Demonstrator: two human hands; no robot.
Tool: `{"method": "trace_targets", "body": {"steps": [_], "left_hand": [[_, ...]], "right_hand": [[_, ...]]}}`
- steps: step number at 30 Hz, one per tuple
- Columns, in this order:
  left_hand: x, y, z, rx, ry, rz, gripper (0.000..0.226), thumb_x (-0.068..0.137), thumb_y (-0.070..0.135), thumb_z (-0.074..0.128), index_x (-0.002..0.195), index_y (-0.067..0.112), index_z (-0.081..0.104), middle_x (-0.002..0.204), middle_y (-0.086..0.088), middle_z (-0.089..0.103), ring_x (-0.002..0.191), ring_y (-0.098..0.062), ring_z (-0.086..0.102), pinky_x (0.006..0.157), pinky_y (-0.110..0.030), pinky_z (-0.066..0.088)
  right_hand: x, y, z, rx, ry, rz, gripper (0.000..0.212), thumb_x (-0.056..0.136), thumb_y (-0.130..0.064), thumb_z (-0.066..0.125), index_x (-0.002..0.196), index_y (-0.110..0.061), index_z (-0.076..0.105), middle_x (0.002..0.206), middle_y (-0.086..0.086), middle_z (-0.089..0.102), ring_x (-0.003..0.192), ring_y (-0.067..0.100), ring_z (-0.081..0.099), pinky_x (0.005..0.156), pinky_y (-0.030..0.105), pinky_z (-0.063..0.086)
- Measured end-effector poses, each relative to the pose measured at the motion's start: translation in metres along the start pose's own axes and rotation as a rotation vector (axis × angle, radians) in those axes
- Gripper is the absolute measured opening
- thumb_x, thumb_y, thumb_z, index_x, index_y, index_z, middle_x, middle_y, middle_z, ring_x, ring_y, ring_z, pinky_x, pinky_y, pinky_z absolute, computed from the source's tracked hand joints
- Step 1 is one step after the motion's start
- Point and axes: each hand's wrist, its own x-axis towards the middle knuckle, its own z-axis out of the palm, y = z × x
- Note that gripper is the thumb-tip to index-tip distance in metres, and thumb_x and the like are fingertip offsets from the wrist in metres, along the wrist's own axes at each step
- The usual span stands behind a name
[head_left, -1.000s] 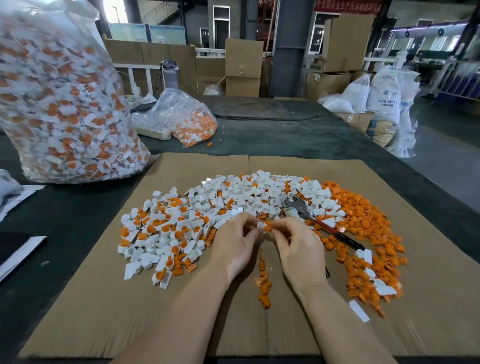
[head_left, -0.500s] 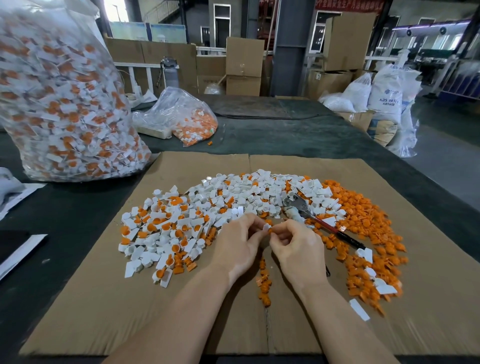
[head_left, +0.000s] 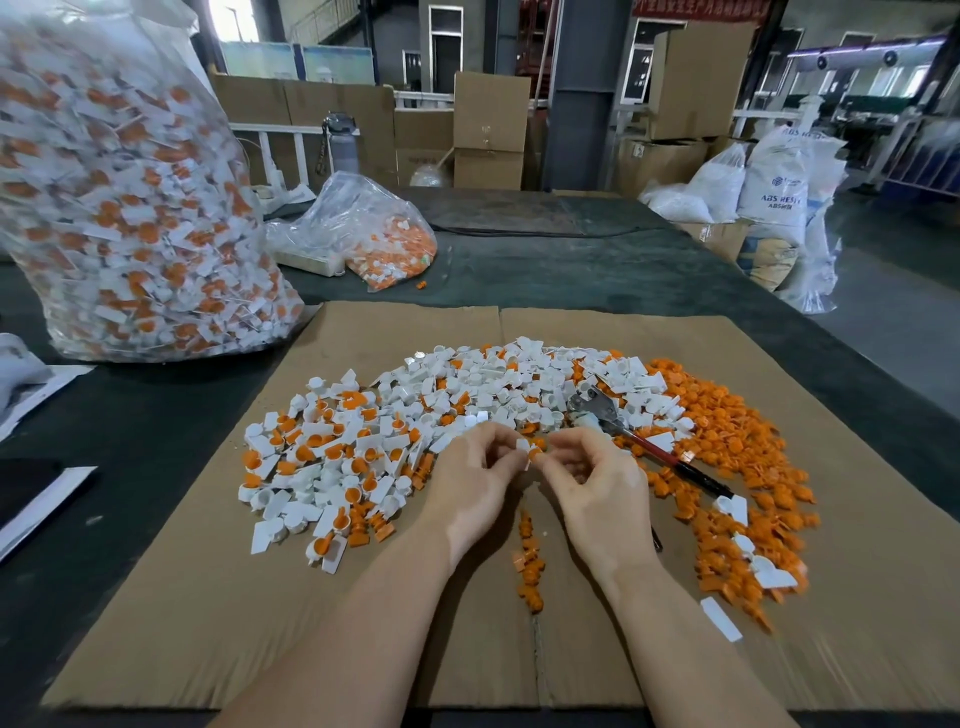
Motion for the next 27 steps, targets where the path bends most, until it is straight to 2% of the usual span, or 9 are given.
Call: {"method": "trace_targets", "body": {"steps": [2, 5, 8, 10, 16, 21, 27], "left_hand": [[0.0008, 0.0000, -0.0008, -0.046, 0.012, -0.021, 0.004, 0.092, 0.016, 0.058, 0.093, 0.019, 0.061, 0.083, -0.005, 0.065, 0.083, -0.021, 0.064, 0.078, -0.031, 0.050], [0.0005, -0.0007, -0.0019, -0.074, 0.021, -0.020, 0.010, 0.092, 0.016, 0.058, 0.097, 0.025, 0.058, 0.085, -0.004, 0.065, 0.085, -0.020, 0.063, 0.078, -0.026, 0.049], [-0.0001, -0.0015, -0.0028, -0.087, -0.004, -0.003, 0.016, 0.092, 0.013, 0.058, 0.096, 0.029, 0.057, 0.082, -0.009, 0.064, 0.084, -0.024, 0.064, 0.083, -0.034, 0.053], [-0.0005, -0.0017, -0.0032, -0.055, -0.022, 0.020, 0.017, 0.092, 0.014, 0.057, 0.097, 0.030, 0.058, 0.080, -0.006, 0.063, 0.082, -0.022, 0.064, 0.084, -0.035, 0.053], [0.0010, -0.0031, -0.0032, 0.000, -0.033, 0.053, 0.017, 0.093, 0.017, 0.056, 0.096, 0.033, 0.057, 0.084, -0.007, 0.066, 0.082, -0.017, 0.064, 0.082, -0.030, 0.052], [0.0012, -0.0045, -0.0033, 0.006, -0.033, 0.061, 0.014, 0.093, 0.017, 0.056, 0.098, 0.031, 0.058, 0.083, -0.002, 0.067, 0.081, -0.012, 0.064, 0.078, -0.020, 0.049], [0.0012, -0.0032, -0.0020, -0.052, -0.037, 0.035, 0.008, 0.092, 0.023, 0.059, 0.095, 0.030, 0.059, 0.083, -0.002, 0.068, 0.080, -0.012, 0.066, 0.074, -0.017, 0.051]], "right_hand": [[0.0002, 0.0003, 0.0000, 0.003, 0.017, -0.034, 0.019, 0.084, -0.012, 0.067, 0.094, -0.026, 0.061, 0.082, -0.014, 0.061, 0.077, 0.001, 0.057, 0.068, 0.006, 0.043], [0.0009, 0.0018, -0.0002, -0.058, 0.017, -0.103, 0.023, 0.081, -0.007, 0.068, 0.099, -0.020, 0.065, 0.084, -0.013, 0.055, 0.076, 0.002, 0.051, 0.068, 0.007, 0.042], [0.0019, 0.0014, 0.0006, -0.113, -0.015, -0.141, 0.028, 0.080, -0.008, 0.070, 0.107, -0.017, 0.067, 0.083, -0.015, 0.050, 0.075, 0.001, 0.049, 0.067, 0.007, 0.039], [0.0023, 0.0008, 0.0004, -0.112, -0.033, -0.151, 0.032, 0.081, -0.009, 0.070, 0.111, -0.018, 0.067, 0.083, -0.015, 0.049, 0.075, 0.001, 0.048, 0.067, 0.006, 0.038], [0.0030, -0.0002, -0.0001, -0.142, -0.061, -0.157, 0.027, 0.084, -0.011, 0.066, 0.110, -0.019, 0.069, 0.083, -0.015, 0.048, 0.078, 0.001, 0.049, 0.069, 0.006, 0.038], [0.0029, -0.0007, 0.0004, -0.143, -0.052, -0.157, 0.024, 0.083, -0.010, 0.067, 0.106, -0.018, 0.069, 0.082, -0.018, 0.047, 0.078, 0.000, 0.049, 0.070, 0.006, 0.038], [0.0026, -0.0003, 0.0008, -0.164, -0.048, -0.169, 0.025, 0.084, -0.009, 0.066, 0.107, -0.018, 0.069, 0.084, -0.012, 0.050, 0.078, 0.004, 0.049, 0.071, 0.013, 0.042]]}}
